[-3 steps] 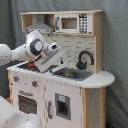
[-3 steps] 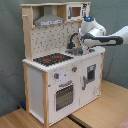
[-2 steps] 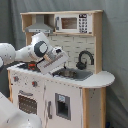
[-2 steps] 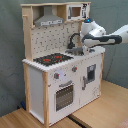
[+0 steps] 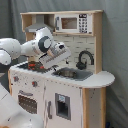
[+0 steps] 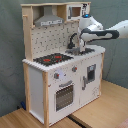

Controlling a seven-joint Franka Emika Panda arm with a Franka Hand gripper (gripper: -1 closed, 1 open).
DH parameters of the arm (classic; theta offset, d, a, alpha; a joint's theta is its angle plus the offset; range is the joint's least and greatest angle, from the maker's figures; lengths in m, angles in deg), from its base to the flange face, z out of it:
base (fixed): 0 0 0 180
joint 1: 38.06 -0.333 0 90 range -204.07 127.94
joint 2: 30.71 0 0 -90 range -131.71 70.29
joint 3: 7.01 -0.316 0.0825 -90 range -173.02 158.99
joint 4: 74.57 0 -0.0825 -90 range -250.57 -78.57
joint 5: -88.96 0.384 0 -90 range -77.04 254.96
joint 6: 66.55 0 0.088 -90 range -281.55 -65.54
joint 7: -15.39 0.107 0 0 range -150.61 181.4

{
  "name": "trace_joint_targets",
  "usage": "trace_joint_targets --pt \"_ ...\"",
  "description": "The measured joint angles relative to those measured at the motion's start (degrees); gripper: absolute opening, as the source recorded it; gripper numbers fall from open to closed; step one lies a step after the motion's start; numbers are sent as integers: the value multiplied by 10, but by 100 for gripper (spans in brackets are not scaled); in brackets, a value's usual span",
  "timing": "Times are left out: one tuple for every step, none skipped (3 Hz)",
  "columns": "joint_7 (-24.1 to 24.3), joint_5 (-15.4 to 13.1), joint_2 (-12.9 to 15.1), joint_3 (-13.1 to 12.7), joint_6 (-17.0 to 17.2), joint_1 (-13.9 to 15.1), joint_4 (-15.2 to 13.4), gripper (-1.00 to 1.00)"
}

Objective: Play with the kitchen

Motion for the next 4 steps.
trace_joint_targets --pt "0 0 10 -35 0 41 20 100" --pt "1 0 17 -71 0 82 40 100" --pt "6 0 22 -112 0 123 62 100" --pt "18 8 25 -148 35 147 70 100"
